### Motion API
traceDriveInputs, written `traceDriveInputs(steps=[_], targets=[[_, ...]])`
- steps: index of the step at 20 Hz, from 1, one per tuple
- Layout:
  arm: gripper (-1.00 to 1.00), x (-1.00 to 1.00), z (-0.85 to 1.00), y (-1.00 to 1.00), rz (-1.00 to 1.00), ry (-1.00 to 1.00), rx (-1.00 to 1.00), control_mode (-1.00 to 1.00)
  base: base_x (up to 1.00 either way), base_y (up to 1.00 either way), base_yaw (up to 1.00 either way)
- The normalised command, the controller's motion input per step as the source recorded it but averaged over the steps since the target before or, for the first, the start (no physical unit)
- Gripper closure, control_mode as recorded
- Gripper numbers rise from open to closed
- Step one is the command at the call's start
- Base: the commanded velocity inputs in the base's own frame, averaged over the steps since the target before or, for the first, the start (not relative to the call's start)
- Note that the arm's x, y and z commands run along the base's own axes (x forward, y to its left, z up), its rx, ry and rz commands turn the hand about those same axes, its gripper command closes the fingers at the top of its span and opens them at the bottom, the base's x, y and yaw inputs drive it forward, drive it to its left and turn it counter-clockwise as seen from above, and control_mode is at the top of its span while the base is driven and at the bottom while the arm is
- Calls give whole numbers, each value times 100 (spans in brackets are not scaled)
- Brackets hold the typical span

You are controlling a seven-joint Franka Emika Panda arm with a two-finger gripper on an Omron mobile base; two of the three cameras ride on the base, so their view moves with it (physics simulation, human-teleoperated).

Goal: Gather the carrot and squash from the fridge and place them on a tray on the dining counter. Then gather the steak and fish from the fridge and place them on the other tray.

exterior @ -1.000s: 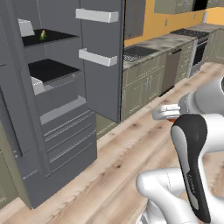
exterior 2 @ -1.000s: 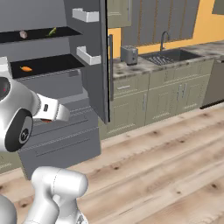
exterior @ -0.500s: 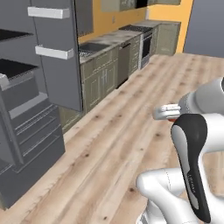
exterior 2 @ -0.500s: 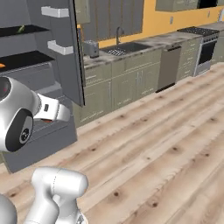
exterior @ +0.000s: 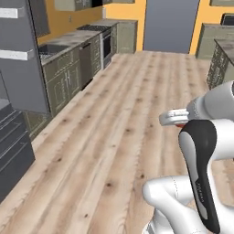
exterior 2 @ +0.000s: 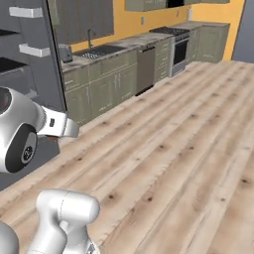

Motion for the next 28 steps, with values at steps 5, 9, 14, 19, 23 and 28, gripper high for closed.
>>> traceDriveInputs(steps=[5,9,14,19,23,28], targets=[[100,0,0,0,0,0,0,100,-34,-21,-41],[100,0,0,0,0,0,0,100,-1,-27,-40],[100,0,0,0,0,0,0,100,0,-66,-28],[100,0,0,0,0,0,0,100,0,-93,-17],[100,0,0,0,0,0,0,100,0,-100,-7],[100,0,0,0,0,0,0,100,5,-100,-2]])
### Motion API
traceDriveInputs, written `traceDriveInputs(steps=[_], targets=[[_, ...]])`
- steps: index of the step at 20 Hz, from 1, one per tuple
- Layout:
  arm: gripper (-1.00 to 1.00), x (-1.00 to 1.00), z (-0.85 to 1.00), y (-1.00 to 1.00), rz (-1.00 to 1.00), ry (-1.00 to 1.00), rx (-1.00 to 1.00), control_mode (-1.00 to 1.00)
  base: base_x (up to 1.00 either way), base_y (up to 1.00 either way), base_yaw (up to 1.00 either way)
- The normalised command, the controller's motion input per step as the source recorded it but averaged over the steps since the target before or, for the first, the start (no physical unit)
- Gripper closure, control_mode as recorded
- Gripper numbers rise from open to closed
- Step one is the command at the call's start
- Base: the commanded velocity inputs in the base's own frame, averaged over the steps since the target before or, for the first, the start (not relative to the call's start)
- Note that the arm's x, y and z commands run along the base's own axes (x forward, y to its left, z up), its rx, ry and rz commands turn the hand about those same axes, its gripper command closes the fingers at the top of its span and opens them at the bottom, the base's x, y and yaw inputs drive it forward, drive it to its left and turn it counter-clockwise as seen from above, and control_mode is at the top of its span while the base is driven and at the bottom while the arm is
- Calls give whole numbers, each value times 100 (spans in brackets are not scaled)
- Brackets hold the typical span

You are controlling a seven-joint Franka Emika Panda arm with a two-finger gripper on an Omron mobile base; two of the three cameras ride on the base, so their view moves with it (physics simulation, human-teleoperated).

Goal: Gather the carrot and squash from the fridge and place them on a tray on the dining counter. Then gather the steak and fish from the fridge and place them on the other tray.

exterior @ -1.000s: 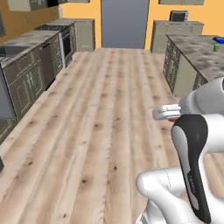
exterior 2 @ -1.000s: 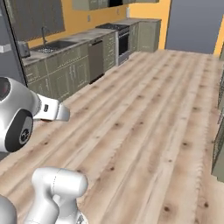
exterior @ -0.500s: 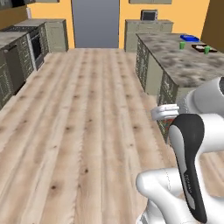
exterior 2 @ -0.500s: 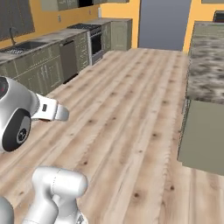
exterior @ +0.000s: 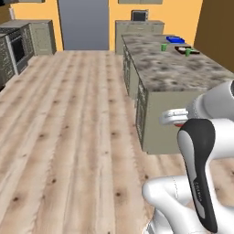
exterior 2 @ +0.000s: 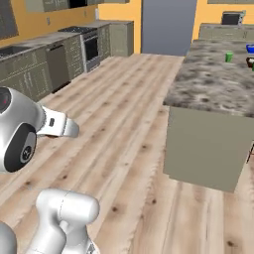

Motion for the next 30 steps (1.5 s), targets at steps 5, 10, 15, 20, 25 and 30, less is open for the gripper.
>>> traceDriveInputs(steps=[5,10,15,20,25,30], targets=[[100,0,0,0,0,0,0,100,19,-100,0],[100,0,0,0,0,0,0,100,51,-100,0],[100,0,0,0,0,0,0,100,71,-100,1],[100,0,0,0,0,0,0,100,67,-100,6],[100,0,0,0,0,0,0,100,64,-100,7],[100,0,0,0,0,0,0,100,54,-100,8]])
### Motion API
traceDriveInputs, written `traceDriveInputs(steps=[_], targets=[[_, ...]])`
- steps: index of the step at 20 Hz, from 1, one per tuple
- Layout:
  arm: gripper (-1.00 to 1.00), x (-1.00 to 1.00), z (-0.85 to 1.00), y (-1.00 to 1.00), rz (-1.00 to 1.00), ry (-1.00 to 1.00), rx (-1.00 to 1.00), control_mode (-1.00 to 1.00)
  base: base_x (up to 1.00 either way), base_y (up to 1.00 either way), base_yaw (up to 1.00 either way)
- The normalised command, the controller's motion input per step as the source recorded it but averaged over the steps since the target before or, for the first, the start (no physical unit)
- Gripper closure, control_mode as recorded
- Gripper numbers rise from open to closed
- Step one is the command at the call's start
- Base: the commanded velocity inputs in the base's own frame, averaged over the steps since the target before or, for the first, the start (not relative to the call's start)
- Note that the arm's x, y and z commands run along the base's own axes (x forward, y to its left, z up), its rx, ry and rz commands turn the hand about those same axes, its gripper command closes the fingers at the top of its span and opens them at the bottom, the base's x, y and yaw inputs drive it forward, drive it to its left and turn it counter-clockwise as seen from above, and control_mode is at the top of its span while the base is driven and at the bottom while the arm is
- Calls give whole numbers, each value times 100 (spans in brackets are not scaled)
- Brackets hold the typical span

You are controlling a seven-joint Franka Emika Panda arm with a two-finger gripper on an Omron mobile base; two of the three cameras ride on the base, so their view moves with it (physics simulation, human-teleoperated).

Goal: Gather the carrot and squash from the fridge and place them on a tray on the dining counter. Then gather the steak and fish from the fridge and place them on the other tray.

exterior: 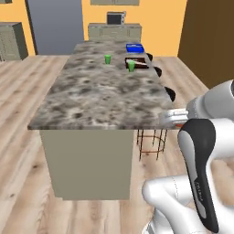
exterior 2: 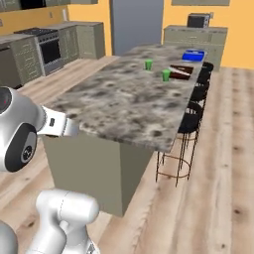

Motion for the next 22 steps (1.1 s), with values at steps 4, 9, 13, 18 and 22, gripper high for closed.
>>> traceDriveInputs(steps=[4,9,13,18,22], targets=[[100,0,0,0,0,0,0,100,49,-100,9],[100,0,0,0,0,0,0,100,46,-100,9],[100,0,0,0,0,0,0,100,50,-100,9],[100,0,0,0,0,0,0,100,55,-100,9],[100,0,0,0,0,0,0,100,65,-100,11]])
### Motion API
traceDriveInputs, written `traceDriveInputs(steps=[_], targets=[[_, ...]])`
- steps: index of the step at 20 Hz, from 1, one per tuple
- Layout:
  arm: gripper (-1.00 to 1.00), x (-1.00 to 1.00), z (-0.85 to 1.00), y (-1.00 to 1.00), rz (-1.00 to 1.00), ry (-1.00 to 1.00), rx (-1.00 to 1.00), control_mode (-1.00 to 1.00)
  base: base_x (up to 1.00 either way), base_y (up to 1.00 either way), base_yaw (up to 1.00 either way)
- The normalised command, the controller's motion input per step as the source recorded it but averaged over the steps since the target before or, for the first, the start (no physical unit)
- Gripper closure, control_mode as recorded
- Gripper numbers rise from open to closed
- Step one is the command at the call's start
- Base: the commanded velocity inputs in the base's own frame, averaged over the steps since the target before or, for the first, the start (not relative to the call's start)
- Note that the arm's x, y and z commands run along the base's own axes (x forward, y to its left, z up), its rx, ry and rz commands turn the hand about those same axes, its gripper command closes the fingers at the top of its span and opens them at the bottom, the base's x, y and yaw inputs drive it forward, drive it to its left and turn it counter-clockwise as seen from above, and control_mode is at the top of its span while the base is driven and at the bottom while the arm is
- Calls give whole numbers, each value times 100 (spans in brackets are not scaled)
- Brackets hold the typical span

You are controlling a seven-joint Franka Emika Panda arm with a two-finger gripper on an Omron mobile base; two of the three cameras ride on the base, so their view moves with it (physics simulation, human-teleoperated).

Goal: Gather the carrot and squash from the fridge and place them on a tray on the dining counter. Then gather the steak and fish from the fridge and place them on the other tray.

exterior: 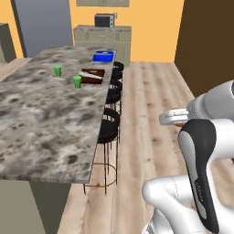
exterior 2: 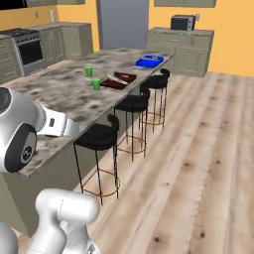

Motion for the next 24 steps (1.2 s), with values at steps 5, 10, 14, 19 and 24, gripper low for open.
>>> traceDriveInputs(steps=[5,10,14,19,24], targets=[[100,0,0,0,0,0,0,100,85,-100,12],[100,0,0,0,0,0,0,100,94,-87,18],[100,0,0,0,0,0,0,100,100,-57,23],[100,0,0,0,0,0,0,100,100,-43,26],[100,0,0,0,0,0,0,100,100,-50,25]])
